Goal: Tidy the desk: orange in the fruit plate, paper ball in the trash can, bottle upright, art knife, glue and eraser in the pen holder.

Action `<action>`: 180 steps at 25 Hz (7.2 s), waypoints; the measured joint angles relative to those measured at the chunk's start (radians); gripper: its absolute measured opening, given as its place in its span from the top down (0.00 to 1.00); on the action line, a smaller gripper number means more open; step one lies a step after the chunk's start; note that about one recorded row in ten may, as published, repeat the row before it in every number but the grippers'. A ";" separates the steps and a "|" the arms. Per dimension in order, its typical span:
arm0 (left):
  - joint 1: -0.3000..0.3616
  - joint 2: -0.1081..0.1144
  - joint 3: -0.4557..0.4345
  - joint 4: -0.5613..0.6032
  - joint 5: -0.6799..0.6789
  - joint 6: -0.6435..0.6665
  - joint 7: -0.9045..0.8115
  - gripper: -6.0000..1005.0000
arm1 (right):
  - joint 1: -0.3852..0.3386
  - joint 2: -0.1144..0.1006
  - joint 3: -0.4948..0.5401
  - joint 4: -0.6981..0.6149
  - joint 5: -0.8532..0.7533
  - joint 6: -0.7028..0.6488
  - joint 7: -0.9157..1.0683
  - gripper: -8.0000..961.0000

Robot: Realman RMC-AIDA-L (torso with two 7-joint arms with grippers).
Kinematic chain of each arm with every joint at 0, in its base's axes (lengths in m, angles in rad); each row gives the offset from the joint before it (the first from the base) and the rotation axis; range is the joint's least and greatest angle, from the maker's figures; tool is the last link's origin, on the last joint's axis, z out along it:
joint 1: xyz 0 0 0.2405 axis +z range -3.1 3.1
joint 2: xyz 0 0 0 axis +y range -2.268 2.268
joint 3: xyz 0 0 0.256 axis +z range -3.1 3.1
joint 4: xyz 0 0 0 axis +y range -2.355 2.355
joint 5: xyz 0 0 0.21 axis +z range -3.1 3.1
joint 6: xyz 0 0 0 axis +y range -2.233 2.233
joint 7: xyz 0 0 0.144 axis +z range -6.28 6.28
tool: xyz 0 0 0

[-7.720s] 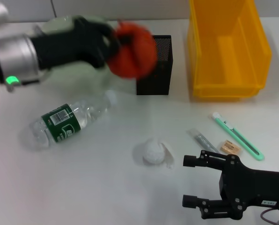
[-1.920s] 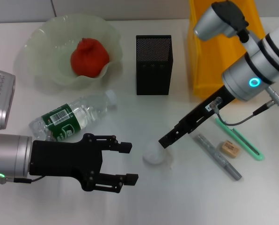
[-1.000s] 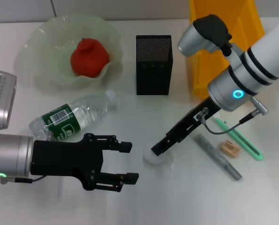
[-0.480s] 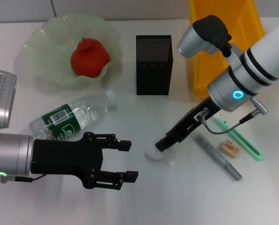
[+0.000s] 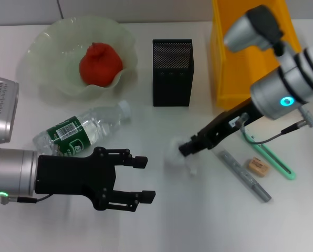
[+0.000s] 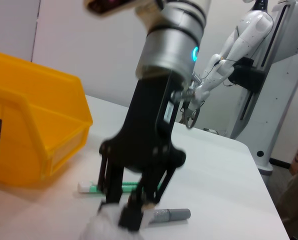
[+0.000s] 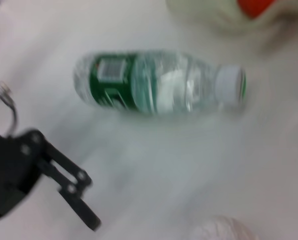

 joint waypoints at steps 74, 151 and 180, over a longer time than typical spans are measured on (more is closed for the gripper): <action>-0.005 -0.004 -0.016 -0.011 -0.029 -0.022 0.001 0.24 | -0.395 -0.002 0.572 0.251 0.563 -0.233 -1.095 0.19; -0.358 -0.012 0.509 0.387 0.832 -0.424 -1.109 0.27 | -0.424 -0.001 0.581 0.572 0.349 -0.227 -1.406 0.13; -0.389 -0.012 0.511 0.322 0.830 -0.472 -1.114 0.52 | -0.397 -0.001 0.582 0.584 0.354 -0.199 -1.407 0.13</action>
